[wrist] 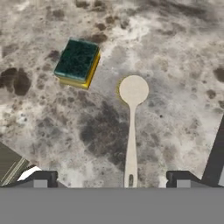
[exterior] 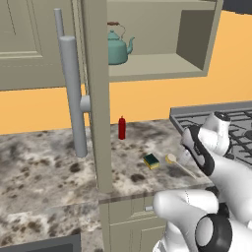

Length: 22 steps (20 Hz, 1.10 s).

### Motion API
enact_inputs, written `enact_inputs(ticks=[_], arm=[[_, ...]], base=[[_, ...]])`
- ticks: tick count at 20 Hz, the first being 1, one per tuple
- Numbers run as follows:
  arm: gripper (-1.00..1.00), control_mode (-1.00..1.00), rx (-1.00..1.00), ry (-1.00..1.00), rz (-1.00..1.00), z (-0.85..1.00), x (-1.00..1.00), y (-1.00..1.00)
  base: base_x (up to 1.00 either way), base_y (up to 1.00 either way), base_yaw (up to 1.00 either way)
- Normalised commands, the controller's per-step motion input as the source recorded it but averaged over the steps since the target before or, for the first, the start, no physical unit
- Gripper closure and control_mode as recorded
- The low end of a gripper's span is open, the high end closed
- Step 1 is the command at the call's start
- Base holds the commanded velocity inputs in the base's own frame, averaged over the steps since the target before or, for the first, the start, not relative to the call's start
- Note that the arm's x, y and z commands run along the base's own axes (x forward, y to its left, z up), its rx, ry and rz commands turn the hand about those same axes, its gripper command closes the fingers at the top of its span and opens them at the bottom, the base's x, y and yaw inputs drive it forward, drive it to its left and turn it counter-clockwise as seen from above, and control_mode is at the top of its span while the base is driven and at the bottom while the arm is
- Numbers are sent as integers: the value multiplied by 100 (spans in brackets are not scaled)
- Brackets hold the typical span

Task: Pick the sponge and dish brush from the cabinet and place them on the counter.

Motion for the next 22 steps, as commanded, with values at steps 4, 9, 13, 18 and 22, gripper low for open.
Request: enact_inputs(ticks=[4,9,13,18,22], arm=[[-100,-100,0,-4,7,91,-40,0],[-100,-100,0,-9,7,78,-52,0],[-100,-100,0,-6,6,85,-42,0],[-100,-100,0,-1,3,75,-26,0],[-100,-100,0,0,0,56,-21,3]], base=[[0,0,0],[0,0,0],[0,0,0],[0,0,0],[0,0,0]])
